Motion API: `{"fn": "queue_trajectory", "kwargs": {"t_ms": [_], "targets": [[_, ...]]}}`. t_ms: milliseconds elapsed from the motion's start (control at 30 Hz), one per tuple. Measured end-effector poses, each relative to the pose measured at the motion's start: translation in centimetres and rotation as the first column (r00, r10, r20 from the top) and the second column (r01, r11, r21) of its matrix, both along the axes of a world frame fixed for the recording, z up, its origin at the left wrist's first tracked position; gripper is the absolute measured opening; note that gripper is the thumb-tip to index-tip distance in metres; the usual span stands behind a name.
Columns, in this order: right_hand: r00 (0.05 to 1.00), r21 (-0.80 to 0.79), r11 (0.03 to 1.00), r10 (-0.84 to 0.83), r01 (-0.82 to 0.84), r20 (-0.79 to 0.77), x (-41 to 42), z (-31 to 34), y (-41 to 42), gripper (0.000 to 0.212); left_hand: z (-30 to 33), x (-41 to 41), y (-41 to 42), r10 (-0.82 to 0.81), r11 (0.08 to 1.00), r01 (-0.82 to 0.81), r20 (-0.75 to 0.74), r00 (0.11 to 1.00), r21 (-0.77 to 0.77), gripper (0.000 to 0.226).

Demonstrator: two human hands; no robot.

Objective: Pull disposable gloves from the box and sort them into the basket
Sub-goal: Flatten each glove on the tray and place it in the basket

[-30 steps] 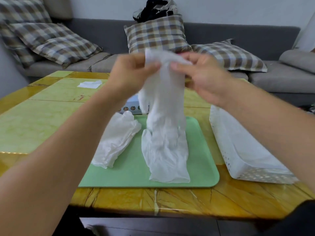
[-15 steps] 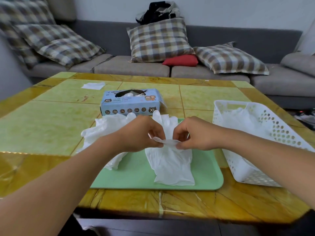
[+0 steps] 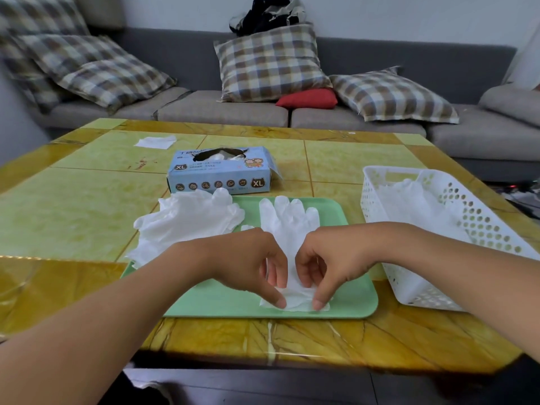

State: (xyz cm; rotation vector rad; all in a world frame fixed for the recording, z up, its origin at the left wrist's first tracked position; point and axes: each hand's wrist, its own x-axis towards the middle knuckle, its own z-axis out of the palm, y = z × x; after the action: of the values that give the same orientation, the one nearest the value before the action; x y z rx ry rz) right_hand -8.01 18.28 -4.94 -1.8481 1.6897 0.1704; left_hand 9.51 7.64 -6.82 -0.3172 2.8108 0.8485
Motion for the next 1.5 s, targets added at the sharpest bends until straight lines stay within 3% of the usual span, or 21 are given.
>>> {"fn": "queue_trajectory", "kwargs": {"t_ms": [100,267,400,500,600,700,767,833,900,967,1033,1067,1133,1233,1300,1400,1500], "targets": [[1.0,-0.027,0.999,-0.016,0.016,-0.011,0.4,-0.5,0.2,0.036,-0.2,0.0,0.3,0.002,1.0,-0.003,0.062,0.998,0.016,0.032],[0.991,-0.08,0.995,0.048,-0.058,-0.129,1.4,-0.9,0.4,0.026,-0.4,-0.1,0.5,-0.005,0.999,0.008,0.1,0.995,-0.035,0.028],[0.983,-0.062,0.989,0.128,-0.138,-0.132,1.5,-1.3,0.1,0.016,-0.5,-0.3,0.8,0.004,0.998,0.002,0.113,0.994,-0.057,0.041],[0.997,-0.043,0.997,0.073,-0.072,0.021,0.7,-0.7,-0.3,0.013,0.1,-0.4,0.9,0.056,0.993,-0.047,0.084,0.995,-0.105,0.053],[0.926,-0.02,0.993,-0.104,0.119,0.364,-0.9,1.2,-0.6,0.009,0.7,-0.6,0.3,0.117,0.973,-0.145,-0.159,0.98,-0.18,0.046],[0.717,0.009,0.968,-0.193,0.252,0.67,-2.1,2.8,-0.7,0.004,1.7,-0.6,-0.6,0.271,0.963,-0.24,-0.396,0.877,0.126,0.03],[0.545,0.044,0.937,-0.239,0.346,0.804,-2.5,3.4,-0.8,0.003,2.9,-0.4,-0.8,0.42,0.871,-0.223,-0.428,0.8,0.439,0.026],[0.411,0.048,0.906,-0.237,0.42,0.881,-2.8,3.9,-0.9,0.018,4.2,-0.5,-0.5,0.547,0.739,-0.18,-0.421,0.724,0.65,0.028],[0.326,0.045,0.895,-0.207,0.443,0.922,-2.9,4.4,-1.0,0.045,5.4,-0.9,-0.1,0.668,0.62,-0.176,-0.395,0.631,0.765,0.025],[0.325,0.055,0.919,-0.194,0.391,0.925,-2.7,4.7,-0.7,0.083,6.5,-1.1,0.4,0.783,0.508,-0.223,-0.339,0.521,0.832,0.01],[0.386,0.062,0.938,-0.2,0.341,0.901,-1.9,4.6,-0.2,0.103,7.1,-1.2,0.7,0.825,0.478,-0.251,-0.331,0.459,0.842,0.009],[0.419,0.053,0.936,-0.206,0.349,0.885,-1.3,4.5,0.0,0.097,7.2,-1.2,0.7,0.825,0.497,-0.266,-0.355,0.439,0.826,0.01],[0.44,0.007,0.907,-0.21,0.42,0.873,0.3,4.7,0.1,0.062,7.3,-1.1,0.9,0.819,0.542,-0.299,-0.413,0.398,0.786,0.011],[0.343,-0.011,0.788,-0.255,0.616,0.904,1.9,5.8,0.3,0.03,8.2,-1.1,1.5,0.821,0.558,-0.326,-0.451,0.35,0.763,0.01],[0.318,-0.043,0.696,-0.272,0.717,0.908,1.9,6.5,1.1,0.025,9.3,-1.3,2.1,0.821,0.554,-0.322,-0.44,0.364,0.768,0.009],[0.328,-0.133,0.58,-0.244,0.803,0.913,0.9,7.7,4.5,0.024,11.0,-2.5,3.8,0.806,0.524,-0.251,-0.378,0.456,0.814,0.012],[0.354,-0.176,0.59,-0.201,0.788,0.913,0.2,9.3,8.7,0.043,12.2,-4.9,6.2,0.766,0.561,-0.209,-0.406,0.499,0.801,0.009]]}}
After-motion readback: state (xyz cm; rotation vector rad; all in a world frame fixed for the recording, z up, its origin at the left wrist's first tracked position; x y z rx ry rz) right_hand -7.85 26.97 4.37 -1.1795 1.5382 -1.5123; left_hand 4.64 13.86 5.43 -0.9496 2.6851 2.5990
